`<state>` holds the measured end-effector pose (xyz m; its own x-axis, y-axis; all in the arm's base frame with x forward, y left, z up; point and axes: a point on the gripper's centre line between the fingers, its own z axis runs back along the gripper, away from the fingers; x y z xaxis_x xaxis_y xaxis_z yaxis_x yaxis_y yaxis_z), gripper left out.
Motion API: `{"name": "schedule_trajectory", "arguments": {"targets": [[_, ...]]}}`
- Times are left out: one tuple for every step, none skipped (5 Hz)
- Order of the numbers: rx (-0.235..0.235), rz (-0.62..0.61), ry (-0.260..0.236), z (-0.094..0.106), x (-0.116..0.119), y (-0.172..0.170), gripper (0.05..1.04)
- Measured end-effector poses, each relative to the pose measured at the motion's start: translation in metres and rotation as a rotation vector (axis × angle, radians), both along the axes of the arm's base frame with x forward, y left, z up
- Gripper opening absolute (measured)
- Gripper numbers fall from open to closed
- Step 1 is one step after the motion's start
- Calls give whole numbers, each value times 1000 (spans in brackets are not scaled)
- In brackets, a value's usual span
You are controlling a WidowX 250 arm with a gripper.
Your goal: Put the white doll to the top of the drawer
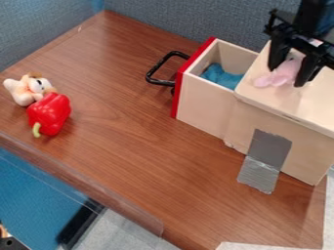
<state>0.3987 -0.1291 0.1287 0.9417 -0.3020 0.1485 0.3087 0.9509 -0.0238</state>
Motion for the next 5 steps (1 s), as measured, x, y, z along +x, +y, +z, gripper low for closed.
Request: {"name": "schedule_trajectory", "arguments": {"targets": [[-24, 38, 31, 0, 0, 12, 1001], [-55, 64, 38, 9, -3, 10, 1006], [-69, 129, -5, 47, -8, 16, 1001], [-41, 199, -6, 61, -16, 25, 1001], [-16, 252, 37, 51, -24, 33, 1001]]}}
